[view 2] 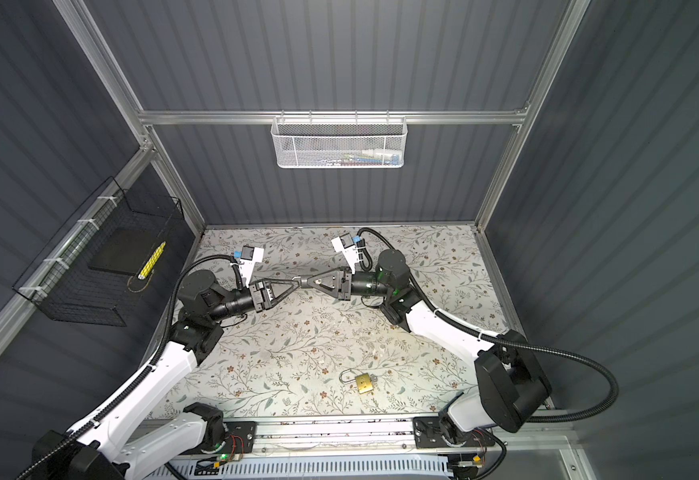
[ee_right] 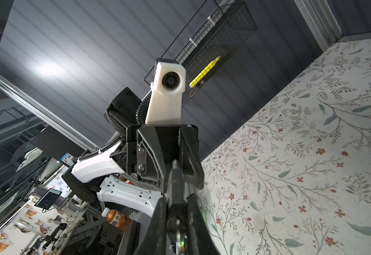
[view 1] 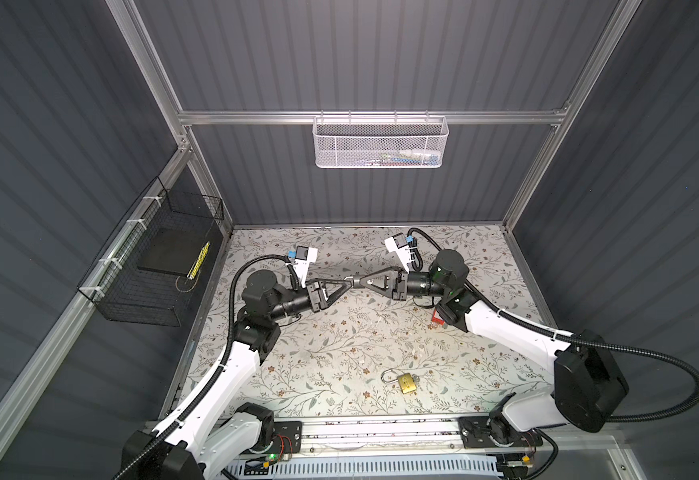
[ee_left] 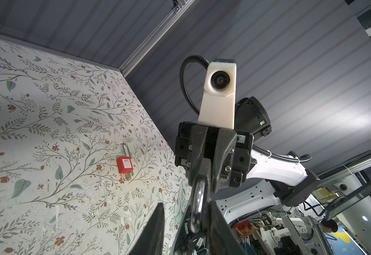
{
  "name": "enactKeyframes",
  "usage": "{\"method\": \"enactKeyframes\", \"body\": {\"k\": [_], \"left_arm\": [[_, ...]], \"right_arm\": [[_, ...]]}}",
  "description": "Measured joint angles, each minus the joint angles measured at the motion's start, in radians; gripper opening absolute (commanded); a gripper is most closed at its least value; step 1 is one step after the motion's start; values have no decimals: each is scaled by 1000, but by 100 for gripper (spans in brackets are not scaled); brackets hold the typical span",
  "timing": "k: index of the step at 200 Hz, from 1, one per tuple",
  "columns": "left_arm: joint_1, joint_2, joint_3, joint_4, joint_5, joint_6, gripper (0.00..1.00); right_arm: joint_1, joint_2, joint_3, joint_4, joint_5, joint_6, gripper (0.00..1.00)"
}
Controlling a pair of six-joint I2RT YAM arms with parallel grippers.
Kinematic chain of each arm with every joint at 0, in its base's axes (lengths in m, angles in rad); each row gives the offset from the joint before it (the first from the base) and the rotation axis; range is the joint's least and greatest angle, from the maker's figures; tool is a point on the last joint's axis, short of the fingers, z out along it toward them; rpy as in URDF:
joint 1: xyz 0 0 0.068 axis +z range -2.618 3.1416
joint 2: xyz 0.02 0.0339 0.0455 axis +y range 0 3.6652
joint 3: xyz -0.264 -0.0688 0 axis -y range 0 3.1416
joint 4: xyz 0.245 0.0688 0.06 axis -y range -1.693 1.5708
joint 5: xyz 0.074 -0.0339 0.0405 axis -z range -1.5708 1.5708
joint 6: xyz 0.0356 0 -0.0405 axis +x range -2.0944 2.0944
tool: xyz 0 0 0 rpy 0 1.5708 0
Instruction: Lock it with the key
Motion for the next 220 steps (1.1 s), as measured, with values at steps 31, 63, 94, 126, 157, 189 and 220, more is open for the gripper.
{"method": "enactKeyframes", "body": {"k": [31, 63, 94, 126, 157, 189, 220], "left_arm": [[0, -14, 0, 11, 0, -11, 34], [0, -29, 0, 17, -1, -24, 20], [0, -29, -2, 20, -5, -31, 11], [0, -28, -2, 33, -8, -37, 0], [0, -28, -3, 42, -8, -37, 0], [0, -28, -8, 48, -8, -37, 0], [0, -29, -10, 50, -12, -37, 0]], "right_arm": [[0, 0, 0, 3, 6, -1, 0], [0, 0, 0, 11, 6, 1, 0], [0, 0, 0, 27, 4, 6, 0], [0, 2, 0, 44, -8, 8, 0], [-1, 2, 0, 50, -11, 7, 0], [-1, 2, -2, 49, -13, 8, 29], [-4, 2, -5, 59, -13, 9, 40]]}}
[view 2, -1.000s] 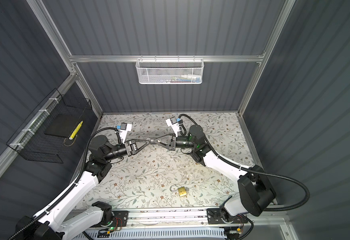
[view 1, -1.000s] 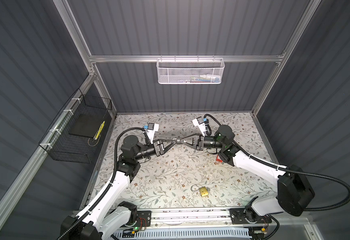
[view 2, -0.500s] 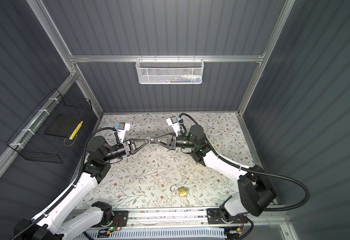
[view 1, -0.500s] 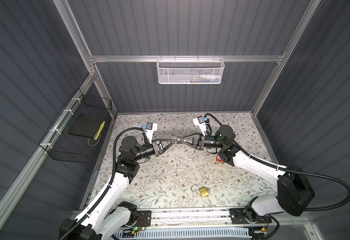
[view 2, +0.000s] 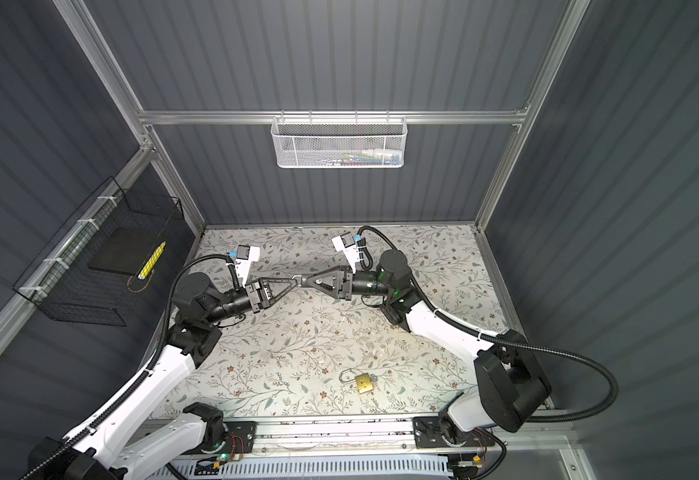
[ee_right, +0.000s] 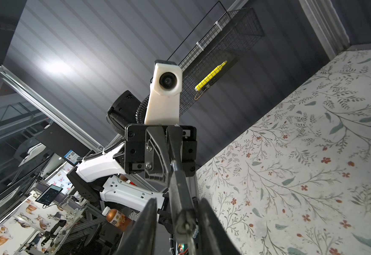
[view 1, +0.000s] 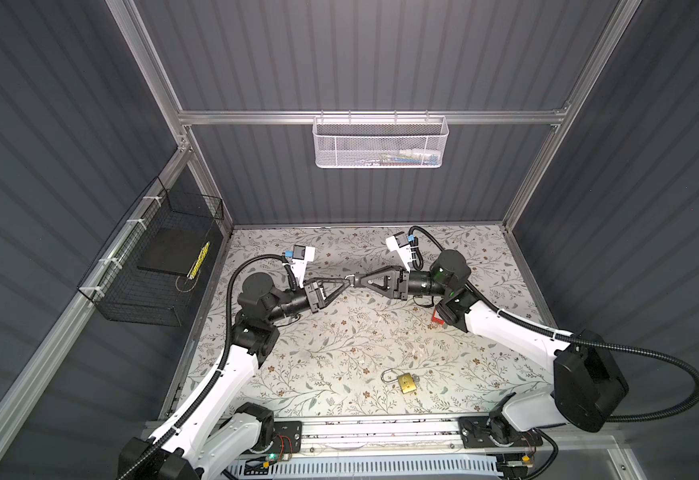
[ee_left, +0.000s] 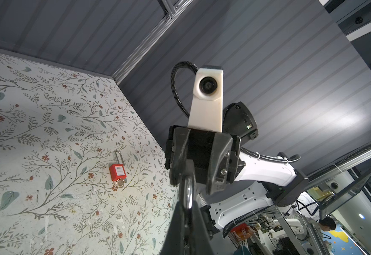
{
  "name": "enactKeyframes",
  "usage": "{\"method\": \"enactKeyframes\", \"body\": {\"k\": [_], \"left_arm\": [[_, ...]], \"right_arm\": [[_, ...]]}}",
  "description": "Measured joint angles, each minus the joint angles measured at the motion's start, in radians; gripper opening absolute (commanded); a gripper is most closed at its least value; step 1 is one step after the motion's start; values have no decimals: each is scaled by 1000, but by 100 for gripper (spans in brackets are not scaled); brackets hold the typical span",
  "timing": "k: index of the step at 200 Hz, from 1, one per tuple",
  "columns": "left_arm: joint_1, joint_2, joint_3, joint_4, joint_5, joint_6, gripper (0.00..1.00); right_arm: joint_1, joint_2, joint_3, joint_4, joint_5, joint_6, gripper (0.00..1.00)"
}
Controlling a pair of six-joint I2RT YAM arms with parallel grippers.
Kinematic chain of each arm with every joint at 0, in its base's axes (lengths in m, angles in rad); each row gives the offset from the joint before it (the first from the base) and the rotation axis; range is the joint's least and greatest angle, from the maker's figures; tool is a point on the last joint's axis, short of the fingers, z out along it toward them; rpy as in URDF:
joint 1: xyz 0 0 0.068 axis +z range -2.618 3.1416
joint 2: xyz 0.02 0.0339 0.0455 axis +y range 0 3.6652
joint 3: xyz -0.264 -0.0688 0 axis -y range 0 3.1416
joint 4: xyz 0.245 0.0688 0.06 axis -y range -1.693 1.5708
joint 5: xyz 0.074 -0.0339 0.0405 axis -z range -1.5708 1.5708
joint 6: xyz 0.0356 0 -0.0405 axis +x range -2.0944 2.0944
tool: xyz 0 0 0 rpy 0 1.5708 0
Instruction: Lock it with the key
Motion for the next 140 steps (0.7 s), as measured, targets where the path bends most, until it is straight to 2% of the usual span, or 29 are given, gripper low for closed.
{"method": "enactKeyframes", "body": {"k": [41, 61, 140], "left_arm": [[0, 0, -1, 0, -1, 0, 0], [0, 0, -1, 0, -2, 0, 0], [1, -10, -10, 0, -5, 0, 0]], "right_arm": [[-20, 0, -20, 32, -3, 22, 42], [-27, 0, -25, 46, -3, 32, 39], [-47, 25, -63, 170, -31, 126, 7]]}}
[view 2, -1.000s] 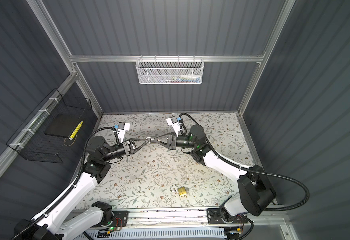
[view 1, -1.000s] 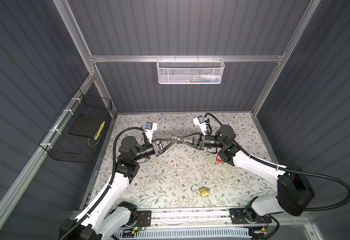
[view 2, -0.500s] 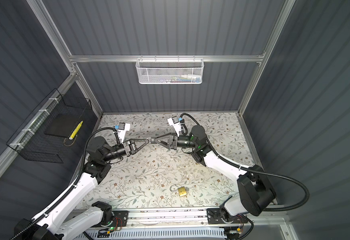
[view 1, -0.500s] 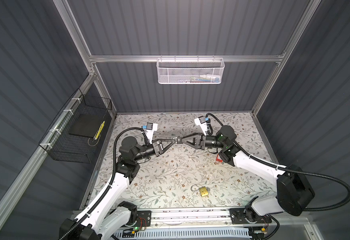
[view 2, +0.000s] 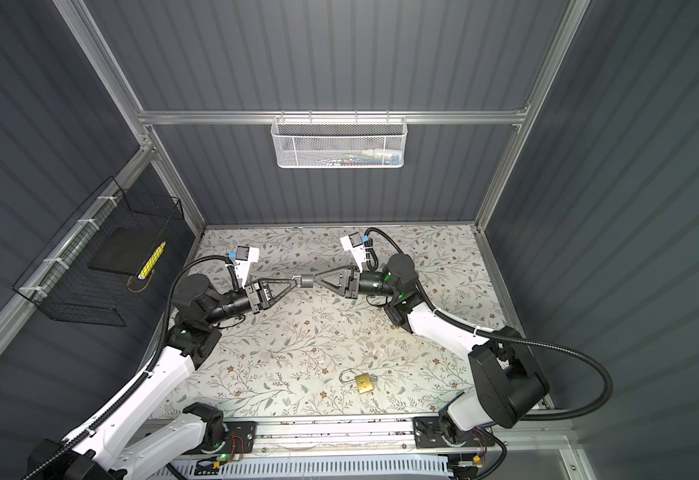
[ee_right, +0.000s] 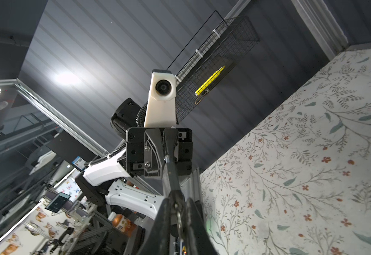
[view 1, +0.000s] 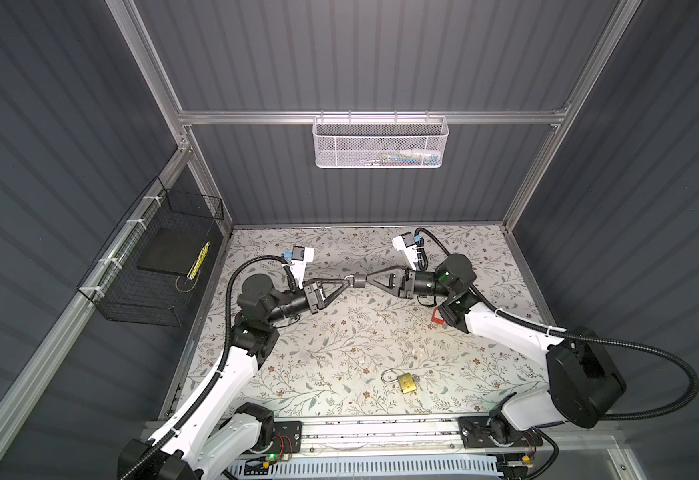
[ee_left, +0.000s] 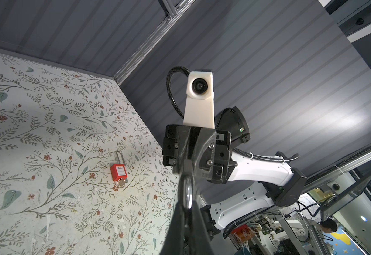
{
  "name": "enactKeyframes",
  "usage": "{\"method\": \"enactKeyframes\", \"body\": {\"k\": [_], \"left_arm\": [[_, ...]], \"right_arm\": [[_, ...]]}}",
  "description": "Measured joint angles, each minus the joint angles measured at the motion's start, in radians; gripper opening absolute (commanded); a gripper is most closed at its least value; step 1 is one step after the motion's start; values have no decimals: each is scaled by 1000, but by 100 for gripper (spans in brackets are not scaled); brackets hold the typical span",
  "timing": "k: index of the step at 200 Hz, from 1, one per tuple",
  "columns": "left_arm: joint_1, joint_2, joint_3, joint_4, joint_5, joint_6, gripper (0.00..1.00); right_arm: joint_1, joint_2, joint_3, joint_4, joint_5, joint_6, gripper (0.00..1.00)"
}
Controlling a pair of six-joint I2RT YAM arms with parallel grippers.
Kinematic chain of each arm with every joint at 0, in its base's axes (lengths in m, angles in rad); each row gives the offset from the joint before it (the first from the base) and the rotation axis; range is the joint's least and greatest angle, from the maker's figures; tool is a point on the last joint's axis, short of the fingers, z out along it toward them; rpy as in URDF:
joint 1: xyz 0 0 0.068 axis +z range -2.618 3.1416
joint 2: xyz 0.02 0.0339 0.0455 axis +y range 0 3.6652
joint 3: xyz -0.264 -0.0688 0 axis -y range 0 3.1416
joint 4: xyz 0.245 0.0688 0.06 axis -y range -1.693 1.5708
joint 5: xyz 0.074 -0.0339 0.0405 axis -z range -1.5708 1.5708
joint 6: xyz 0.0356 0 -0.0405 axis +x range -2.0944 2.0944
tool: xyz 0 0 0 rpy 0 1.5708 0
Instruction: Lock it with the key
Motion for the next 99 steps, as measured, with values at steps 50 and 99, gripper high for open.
{"method": "enactKeyframes", "body": {"k": [50, 99], "left_arm": [[2, -2, -7, 5, -4, -2, 0], [33, -9, -68, 100, 1, -78, 0]], "right_arm": [[-1, 2, -3, 19, -8, 7, 0], [-6, 2, -29, 25, -2, 7, 0]]}}
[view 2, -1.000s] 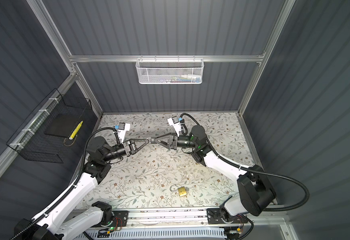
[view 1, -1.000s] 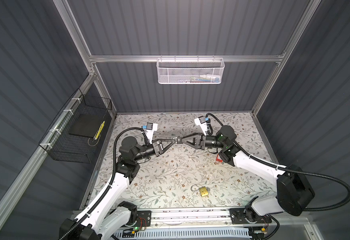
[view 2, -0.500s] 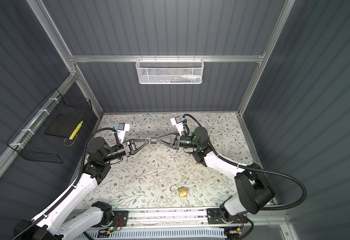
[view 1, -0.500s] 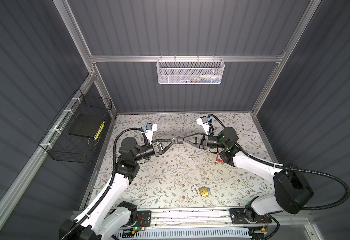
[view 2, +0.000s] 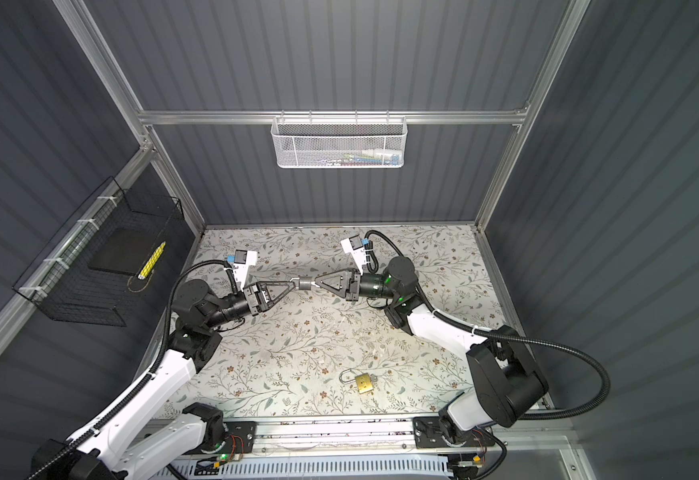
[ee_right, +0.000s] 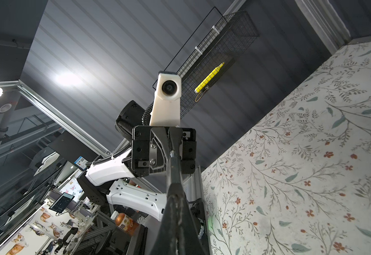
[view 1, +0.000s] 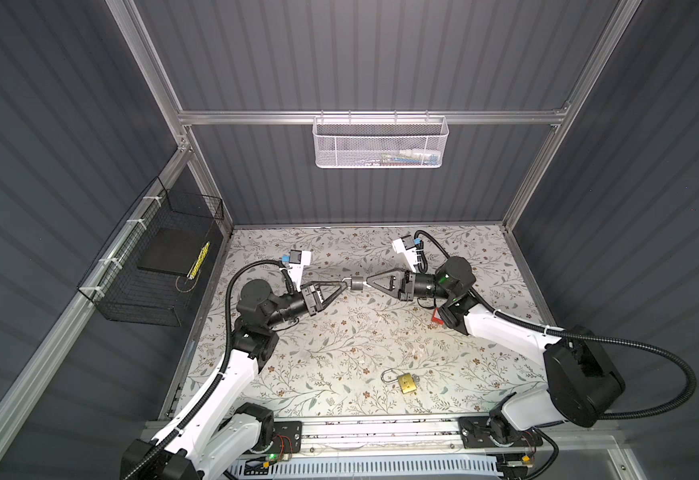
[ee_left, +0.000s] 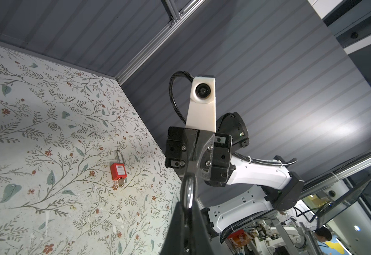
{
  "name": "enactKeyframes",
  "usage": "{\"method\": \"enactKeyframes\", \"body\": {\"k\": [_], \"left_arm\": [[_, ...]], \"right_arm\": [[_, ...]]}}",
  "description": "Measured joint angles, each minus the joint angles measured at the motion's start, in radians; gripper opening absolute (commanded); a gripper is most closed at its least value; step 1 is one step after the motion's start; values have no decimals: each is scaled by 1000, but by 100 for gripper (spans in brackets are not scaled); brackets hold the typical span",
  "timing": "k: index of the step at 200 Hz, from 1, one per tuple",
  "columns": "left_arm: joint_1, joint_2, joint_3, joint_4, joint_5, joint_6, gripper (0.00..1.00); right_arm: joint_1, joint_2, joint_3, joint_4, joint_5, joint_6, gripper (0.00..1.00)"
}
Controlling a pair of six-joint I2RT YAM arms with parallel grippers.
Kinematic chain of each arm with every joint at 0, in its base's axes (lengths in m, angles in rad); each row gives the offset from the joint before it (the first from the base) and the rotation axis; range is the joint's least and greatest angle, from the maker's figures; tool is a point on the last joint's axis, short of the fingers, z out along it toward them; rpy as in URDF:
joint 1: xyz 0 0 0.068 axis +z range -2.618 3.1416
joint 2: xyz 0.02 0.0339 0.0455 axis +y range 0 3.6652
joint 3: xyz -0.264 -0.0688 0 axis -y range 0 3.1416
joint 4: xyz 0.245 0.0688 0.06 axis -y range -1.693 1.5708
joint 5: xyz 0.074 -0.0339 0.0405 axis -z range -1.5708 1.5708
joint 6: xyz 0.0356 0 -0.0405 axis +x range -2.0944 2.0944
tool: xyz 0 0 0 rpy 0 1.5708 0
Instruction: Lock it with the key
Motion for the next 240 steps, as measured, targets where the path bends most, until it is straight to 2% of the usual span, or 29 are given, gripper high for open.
{"method": "enactKeyframes", "body": {"k": [43, 90, 136, 170, 240], "left_arm": [[17, 0, -11, 43, 0, -28, 0], [24, 0, -11, 14, 0, -9, 0], [26, 16, 35, -302, -3, 188, 0], [26, 109, 45, -488, -25, 323, 0], [28, 349, -5, -557, -85, 437, 0]], "right_arm": [[-28, -14, -24, 0, 8, -4, 0], [-66, -26, -71, -10, 37, -8, 0], [-88, -72, -135, -64, 119, -47, 0], [-90, -88, -179, -161, 206, -86, 0], [-50, -92, -303, -277, 383, -102, 0]]}}
